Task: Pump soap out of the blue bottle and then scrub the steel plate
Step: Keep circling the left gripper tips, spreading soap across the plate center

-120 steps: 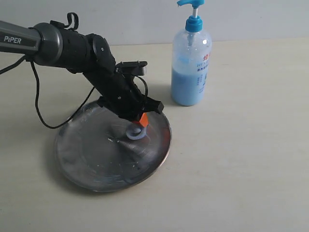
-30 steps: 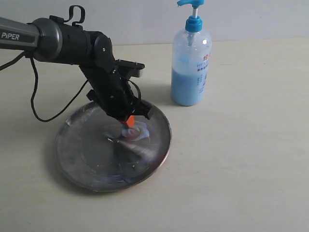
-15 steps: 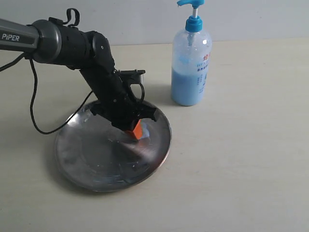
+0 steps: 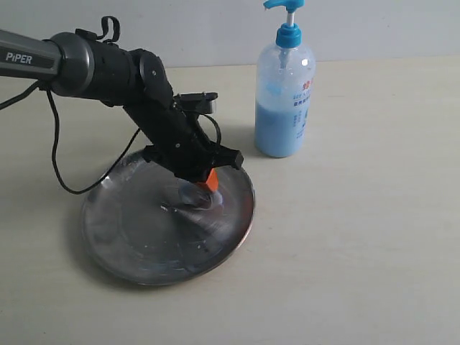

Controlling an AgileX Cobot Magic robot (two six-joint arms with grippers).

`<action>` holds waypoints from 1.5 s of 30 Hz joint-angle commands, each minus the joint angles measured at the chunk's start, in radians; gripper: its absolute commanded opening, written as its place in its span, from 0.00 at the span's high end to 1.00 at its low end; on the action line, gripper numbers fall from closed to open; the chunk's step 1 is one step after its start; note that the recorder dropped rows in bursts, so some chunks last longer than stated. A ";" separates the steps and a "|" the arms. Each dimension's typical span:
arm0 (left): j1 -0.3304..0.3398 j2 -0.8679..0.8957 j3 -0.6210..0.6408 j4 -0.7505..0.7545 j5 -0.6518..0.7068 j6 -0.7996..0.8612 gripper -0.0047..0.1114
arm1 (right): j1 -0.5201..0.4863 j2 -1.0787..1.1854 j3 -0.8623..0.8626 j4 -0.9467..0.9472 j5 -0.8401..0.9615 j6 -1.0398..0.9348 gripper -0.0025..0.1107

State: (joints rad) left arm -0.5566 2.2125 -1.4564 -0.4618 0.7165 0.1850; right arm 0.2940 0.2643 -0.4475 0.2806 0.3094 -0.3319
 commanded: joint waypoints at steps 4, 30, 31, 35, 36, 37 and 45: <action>-0.002 0.015 0.011 -0.099 0.052 0.050 0.96 | -0.003 -0.008 0.003 0.004 -0.011 -0.005 0.98; -0.002 0.015 0.011 0.344 -0.018 -0.171 0.96 | -0.003 -0.008 0.003 0.004 -0.011 -0.005 0.98; -0.002 0.015 0.011 0.327 -0.025 -0.171 0.96 | -0.003 -0.008 0.003 0.004 -0.011 -0.005 0.98; -0.002 0.017 0.011 0.232 -0.028 -0.134 0.96 | -0.003 -0.008 0.003 0.004 -0.011 -0.005 0.98; -0.002 0.017 0.011 0.204 -0.017 -0.105 0.96 | -0.003 -0.008 0.003 0.004 -0.011 -0.005 0.98; -0.002 0.017 0.011 0.174 -0.009 -0.079 0.96 | -0.003 -0.008 0.003 0.004 -0.011 -0.005 0.98; -0.002 0.017 0.011 0.141 0.138 0.044 0.96 | -0.003 -0.008 0.003 0.004 -0.011 -0.005 0.98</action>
State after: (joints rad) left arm -0.5583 2.2040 -1.4623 -0.3496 0.7565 0.1995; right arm 0.2940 0.2643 -0.4475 0.2806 0.3094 -0.3319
